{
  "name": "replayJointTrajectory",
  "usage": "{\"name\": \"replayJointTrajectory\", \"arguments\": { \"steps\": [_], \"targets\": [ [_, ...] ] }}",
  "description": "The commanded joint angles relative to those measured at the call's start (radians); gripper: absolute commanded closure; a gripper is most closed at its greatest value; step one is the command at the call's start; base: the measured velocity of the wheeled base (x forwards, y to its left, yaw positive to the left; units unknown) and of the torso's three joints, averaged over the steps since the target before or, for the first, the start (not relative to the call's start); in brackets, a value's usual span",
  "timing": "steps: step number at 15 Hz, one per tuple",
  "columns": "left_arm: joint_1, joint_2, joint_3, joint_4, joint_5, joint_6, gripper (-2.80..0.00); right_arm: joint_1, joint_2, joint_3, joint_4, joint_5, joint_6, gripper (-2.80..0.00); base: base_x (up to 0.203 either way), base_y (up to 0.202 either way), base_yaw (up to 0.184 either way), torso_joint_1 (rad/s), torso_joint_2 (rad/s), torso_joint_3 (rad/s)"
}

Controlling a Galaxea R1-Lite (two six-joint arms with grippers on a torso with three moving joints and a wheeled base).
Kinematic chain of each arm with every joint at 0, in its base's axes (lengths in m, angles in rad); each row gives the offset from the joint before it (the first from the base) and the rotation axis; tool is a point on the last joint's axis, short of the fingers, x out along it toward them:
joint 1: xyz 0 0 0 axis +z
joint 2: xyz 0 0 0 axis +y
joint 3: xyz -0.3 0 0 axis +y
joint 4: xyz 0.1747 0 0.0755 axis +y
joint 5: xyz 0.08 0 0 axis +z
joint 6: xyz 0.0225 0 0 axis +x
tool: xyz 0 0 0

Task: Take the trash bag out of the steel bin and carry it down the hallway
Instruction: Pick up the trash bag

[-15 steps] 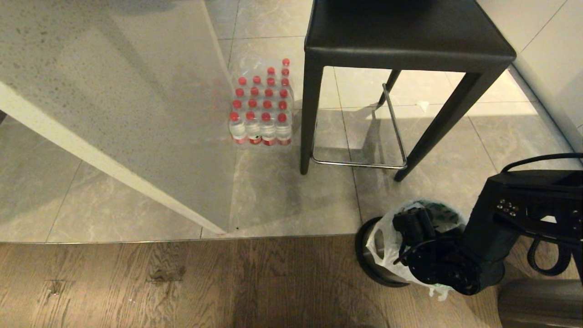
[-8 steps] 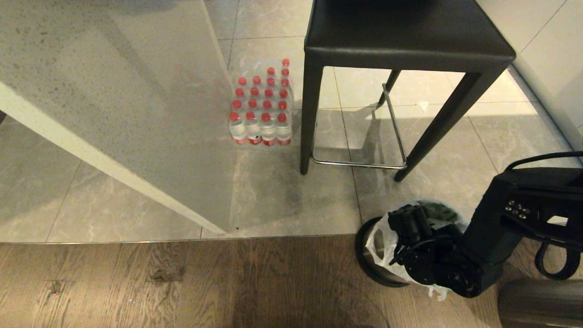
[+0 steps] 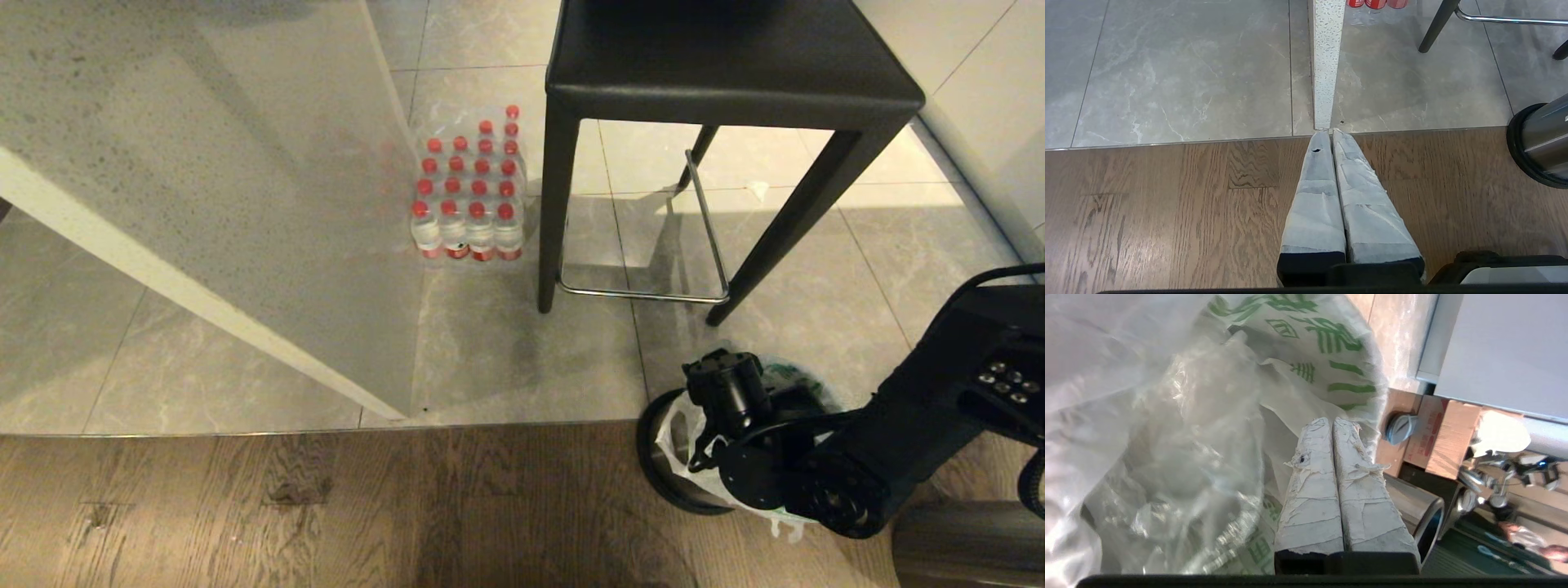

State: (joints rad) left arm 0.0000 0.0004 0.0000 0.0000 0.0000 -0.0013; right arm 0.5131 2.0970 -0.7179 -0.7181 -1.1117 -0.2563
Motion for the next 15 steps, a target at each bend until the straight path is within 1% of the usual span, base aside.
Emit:
{"name": "replayJointTrajectory", "arguments": {
  "steps": [1,3,5,6,7,8,9,10,11,12,13,15],
  "targets": [
    [0.0,0.0,0.0,0.0,0.0,0.0,0.0,0.01,-0.081,0.051,0.02,-0.007,0.021,0.0,0.0,0.0,0.0,0.0,0.0,0.0],
    [0.0,0.0,0.0,0.0,0.0,0.0,0.0,0.018,-0.16,0.08,0.092,-0.006,0.067,0.0,0.0,0.0,0.0,0.0,0.0,0.0],
    [0.0,0.0,0.0,0.0,0.0,0.0,0.0,0.038,-0.252,0.124,0.182,0.0,0.15,0.0,0.0,0.0,0.0,0.0,0.0,0.0],
    [0.0,0.0,0.0,0.0,0.0,0.0,0.0,0.046,-0.304,0.14,0.245,0.015,0.187,0.0,0.0,0.0,0.0,0.0,0.0,0.0],
    [0.0,0.0,0.0,0.0,0.0,0.0,0.0,0.05,-0.367,0.148,0.307,0.046,0.23,0.0,0.0,0.0,0.0,0.0,0.0,0.0],
    [0.0,0.0,0.0,0.0,0.0,0.0,0.0,0.052,-0.427,0.148,0.359,0.088,0.286,0.0,0.0,0.0,0.0,0.0,0.0,0.0],
    [0.0,0.0,0.0,0.0,0.0,0.0,0.0,0.041,-0.482,0.147,0.418,0.16,0.366,0.0,0.0,0.0,0.0,0.0,0.0,0.0],
    [0.0,0.0,0.0,0.0,0.0,0.0,0.0,0.01,-0.516,0.148,0.479,0.267,0.439,0.0,0.0,0.0,0.0,0.0,0.0,0.0],
    [0.0,0.0,0.0,0.0,0.0,0.0,0.0,-0.018,-0.548,0.143,0.546,0.35,0.528,0.0,0.0,0.0,0.0,0.0,0.0,0.0],
    [0.0,0.0,0.0,0.0,0.0,0.0,0.0,-0.035,-0.594,0.148,0.643,0.397,0.585,0.0,0.0,0.0,0.0,0.0,0.0,0.0],
    [0.0,0.0,0.0,0.0,0.0,0.0,0.0,-0.052,-0.66,0.156,0.768,0.414,0.609,0.0,0.0,0.0,0.0,0.0,0.0,0.0],
    [0.0,0.0,0.0,0.0,0.0,0.0,0.0,-0.087,-0.787,0.174,1.1,0.422,0.637,0.0,0.0,0.0,0.0,0.0,0.0,0.0]
  ]
}}
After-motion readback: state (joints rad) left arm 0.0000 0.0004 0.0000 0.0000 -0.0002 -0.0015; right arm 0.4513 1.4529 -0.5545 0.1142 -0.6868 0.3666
